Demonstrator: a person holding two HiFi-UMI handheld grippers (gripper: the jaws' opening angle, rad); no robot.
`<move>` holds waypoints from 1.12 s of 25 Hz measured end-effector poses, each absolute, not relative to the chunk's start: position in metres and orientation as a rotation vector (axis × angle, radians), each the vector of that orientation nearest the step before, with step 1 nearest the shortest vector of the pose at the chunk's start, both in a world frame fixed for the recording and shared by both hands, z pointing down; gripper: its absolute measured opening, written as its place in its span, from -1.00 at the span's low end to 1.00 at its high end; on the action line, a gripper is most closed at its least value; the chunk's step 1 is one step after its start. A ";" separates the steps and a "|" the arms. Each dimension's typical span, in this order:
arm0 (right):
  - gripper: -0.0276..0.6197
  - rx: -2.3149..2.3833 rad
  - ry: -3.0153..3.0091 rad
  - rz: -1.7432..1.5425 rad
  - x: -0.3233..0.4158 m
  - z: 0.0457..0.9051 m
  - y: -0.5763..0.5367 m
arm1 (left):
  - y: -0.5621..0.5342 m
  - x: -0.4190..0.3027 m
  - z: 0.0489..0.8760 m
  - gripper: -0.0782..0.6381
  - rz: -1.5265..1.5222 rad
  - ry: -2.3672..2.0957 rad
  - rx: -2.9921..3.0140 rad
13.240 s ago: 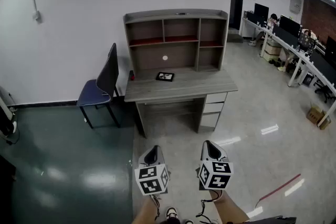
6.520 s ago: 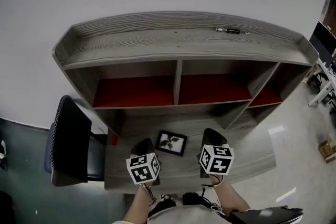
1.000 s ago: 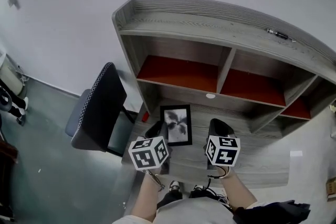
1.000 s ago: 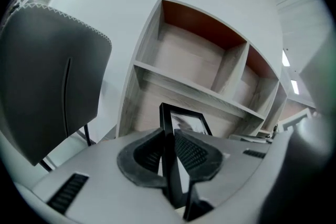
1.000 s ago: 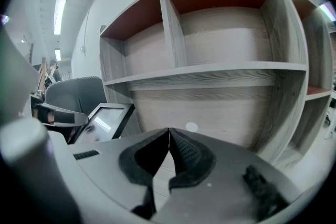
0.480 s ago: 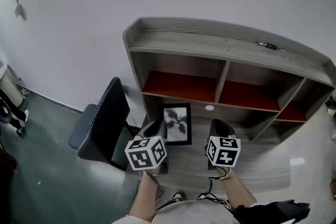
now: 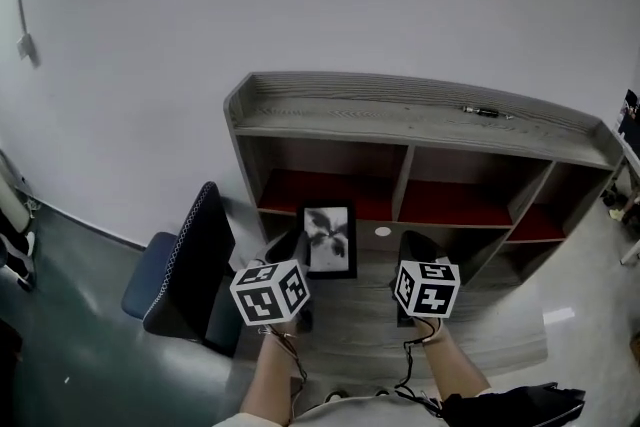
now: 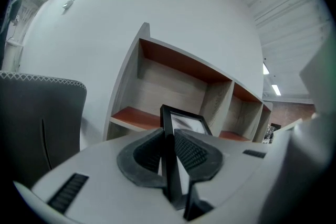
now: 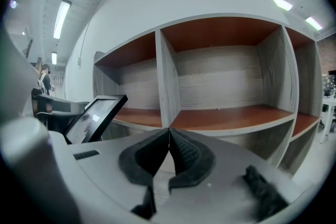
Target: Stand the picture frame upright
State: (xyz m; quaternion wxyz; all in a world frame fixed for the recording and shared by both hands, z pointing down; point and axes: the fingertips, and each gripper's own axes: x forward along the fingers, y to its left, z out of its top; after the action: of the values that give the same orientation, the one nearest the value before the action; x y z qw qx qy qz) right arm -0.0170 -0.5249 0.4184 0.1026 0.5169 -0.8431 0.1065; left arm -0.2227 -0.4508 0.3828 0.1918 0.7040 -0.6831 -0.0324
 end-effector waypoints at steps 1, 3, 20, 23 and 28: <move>-0.82 1.533 -2.487 0.309 -0.015 0.416 -0.527 | -0.454 -0.222 0.380 -0.58 -0.093 -1.916 1.985; -0.82 1.547 -2.488 0.303 -0.012 0.410 -0.531 | -0.459 -0.222 0.374 -0.58 -0.094 -1.914 2.000; -0.82 1.596 -2.495 0.253 0.004 0.377 -0.573 | -0.511 -0.223 0.330 -0.58 -0.181 -1.940 2.081; -0.82 1.605 -2.497 0.246 0.007 0.373 -0.581 | -0.523 -0.222 0.326 -0.58 -0.187 -1.942 2.099; -0.82 1.625 -2.492 0.240 0.014 0.369 -0.596 | -0.546 -0.215 0.324 -0.58 -0.185 -1.929 2.124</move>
State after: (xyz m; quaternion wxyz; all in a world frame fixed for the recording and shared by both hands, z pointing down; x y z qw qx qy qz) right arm 0.0137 -0.5960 0.3693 0.0782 0.5428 -0.8324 0.0800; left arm -0.2148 -0.5458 0.3241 0.1330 0.7322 -0.6650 -0.0639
